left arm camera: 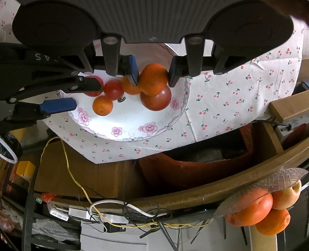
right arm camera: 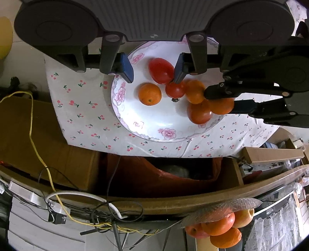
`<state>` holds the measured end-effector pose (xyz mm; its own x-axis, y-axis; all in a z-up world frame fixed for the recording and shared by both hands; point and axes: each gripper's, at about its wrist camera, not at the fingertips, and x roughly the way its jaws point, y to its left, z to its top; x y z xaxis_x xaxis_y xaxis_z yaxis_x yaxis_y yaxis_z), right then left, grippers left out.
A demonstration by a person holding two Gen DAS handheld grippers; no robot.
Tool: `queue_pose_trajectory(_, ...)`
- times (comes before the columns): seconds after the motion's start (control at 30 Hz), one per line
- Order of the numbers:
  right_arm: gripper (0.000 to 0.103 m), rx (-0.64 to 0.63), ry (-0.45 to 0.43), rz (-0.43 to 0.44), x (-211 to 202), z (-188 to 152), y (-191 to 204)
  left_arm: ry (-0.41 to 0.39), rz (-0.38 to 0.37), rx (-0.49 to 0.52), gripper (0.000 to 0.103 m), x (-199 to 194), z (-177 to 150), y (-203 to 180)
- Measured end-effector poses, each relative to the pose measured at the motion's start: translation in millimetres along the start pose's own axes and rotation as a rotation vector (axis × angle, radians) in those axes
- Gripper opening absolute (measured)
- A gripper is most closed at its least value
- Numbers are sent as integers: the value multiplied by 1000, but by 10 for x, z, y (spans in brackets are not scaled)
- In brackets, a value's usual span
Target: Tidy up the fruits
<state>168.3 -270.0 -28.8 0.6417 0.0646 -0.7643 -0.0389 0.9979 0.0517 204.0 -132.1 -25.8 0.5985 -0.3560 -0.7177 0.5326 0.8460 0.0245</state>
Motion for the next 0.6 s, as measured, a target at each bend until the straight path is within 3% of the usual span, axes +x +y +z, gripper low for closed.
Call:
queue_pose_trajectory(0.2, 52, 10, -14, -2, -28, 7, -19, -6, 3, -19, 44, -29, 22, 40)
queue_pose_trajectory(0.6, 55, 67, -112, 43, -259, 89, -84, -101, 15, -86, 49, -349, 136, 198)
